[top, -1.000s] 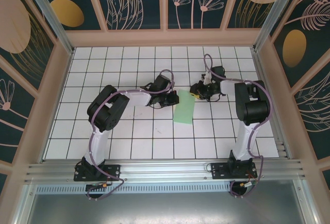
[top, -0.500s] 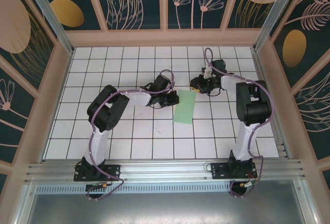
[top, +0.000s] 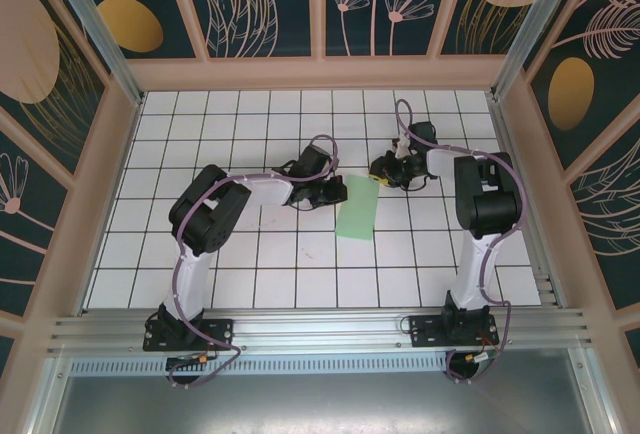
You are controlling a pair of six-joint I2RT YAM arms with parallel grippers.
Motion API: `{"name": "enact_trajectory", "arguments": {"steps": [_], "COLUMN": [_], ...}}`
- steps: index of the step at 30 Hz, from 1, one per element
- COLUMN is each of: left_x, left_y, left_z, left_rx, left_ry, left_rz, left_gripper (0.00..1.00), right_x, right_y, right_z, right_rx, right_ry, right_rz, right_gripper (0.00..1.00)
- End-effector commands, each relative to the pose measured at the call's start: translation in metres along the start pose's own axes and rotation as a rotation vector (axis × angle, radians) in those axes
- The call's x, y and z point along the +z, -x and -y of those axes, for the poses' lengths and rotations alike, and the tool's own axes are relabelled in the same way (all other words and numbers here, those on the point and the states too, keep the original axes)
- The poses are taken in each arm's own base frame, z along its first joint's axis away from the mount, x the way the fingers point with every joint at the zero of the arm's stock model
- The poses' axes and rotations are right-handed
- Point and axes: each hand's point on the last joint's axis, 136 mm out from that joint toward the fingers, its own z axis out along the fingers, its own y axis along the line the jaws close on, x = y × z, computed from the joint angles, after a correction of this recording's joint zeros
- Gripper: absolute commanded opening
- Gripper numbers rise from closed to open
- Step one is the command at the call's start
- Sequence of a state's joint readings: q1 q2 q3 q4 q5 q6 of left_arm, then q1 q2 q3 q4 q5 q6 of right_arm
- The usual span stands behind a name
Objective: Fold a paper plane with a square sheet of paper (pick it up from the middle)
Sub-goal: Fold the square sheet of paper in half at the center of the table.
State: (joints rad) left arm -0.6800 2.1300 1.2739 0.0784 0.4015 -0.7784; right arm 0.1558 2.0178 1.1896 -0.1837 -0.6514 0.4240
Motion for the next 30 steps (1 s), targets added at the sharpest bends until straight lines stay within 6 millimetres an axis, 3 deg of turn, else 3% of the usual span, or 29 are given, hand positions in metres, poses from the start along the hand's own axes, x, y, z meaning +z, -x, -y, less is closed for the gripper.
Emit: {"name": "enact_trajectory", "arguments": {"steps": [1, 6, 10, 30], "left_x": [0.013, 0.013, 0.013, 0.013], "left_y": [-0.033, -0.033, -0.033, -0.033], "left_z": [-0.045, -0.045, -0.044, -0.044], "left_rx": [-0.042, -0.040, -0.041, -0.038], "left_ry": [0.139, 0.137, 0.136, 0.134], "left_rz": [-0.092, -0.092, -0.091, -0.094], "left_gripper": [0.05, 0.05, 0.05, 0.05], "right_x": [-0.007, -0.034, -0.038, 0.003], "right_y": [0.005, 0.011, -0.003, -0.029], "right_z": [0.002, -0.038, -0.045, 0.022], "right_rx": [-0.018, -0.072, -0.066, 0.057], "right_ry": [-0.042, 0.061, 0.103, -0.045], "right_rz": [0.016, 0.044, 0.029, -0.039], "right_gripper": [0.30, 0.30, 0.31, 0.31]}}
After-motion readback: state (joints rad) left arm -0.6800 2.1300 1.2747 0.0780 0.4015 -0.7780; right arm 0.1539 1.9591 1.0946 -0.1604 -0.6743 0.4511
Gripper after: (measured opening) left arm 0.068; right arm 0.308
